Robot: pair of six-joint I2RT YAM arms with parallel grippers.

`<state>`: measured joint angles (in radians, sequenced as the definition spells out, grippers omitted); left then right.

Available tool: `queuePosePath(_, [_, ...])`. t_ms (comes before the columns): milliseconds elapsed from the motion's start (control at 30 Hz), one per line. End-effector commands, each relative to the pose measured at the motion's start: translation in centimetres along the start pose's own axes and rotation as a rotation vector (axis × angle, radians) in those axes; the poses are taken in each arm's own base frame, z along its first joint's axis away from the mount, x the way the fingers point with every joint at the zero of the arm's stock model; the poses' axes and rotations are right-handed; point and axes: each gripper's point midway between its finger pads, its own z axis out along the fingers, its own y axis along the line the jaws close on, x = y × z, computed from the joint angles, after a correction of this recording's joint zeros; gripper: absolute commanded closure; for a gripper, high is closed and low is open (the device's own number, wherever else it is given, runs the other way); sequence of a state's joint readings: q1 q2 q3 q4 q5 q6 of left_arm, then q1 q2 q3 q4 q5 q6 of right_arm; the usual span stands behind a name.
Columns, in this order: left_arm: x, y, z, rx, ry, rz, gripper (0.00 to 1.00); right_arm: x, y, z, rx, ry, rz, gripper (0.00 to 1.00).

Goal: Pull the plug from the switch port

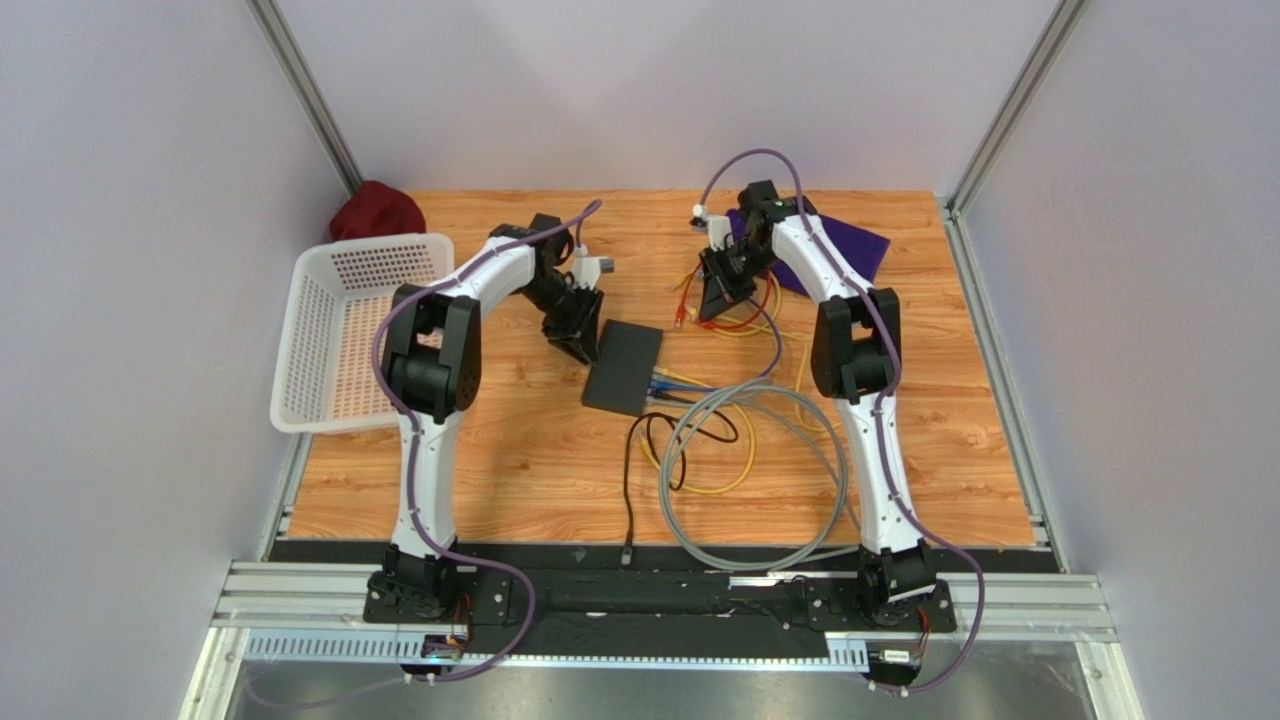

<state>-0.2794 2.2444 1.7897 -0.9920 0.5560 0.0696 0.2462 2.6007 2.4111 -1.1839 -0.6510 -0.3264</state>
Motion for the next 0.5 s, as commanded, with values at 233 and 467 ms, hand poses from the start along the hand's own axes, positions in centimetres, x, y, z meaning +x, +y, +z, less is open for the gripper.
queuePosePath(233, [-5.0,-4.5,-9.1,0.016,-0.288,0.143,0.46,-4.8,6.2,-6.0,-0.017,-0.223,-0.016,0.50])
queuePosePath(467, [-3.1,-4.8,-9.7,-0.008,-0.285,0.128,0.40,0.3,6.6,-2.5,-0.020,-0.064,0.057,0.56])
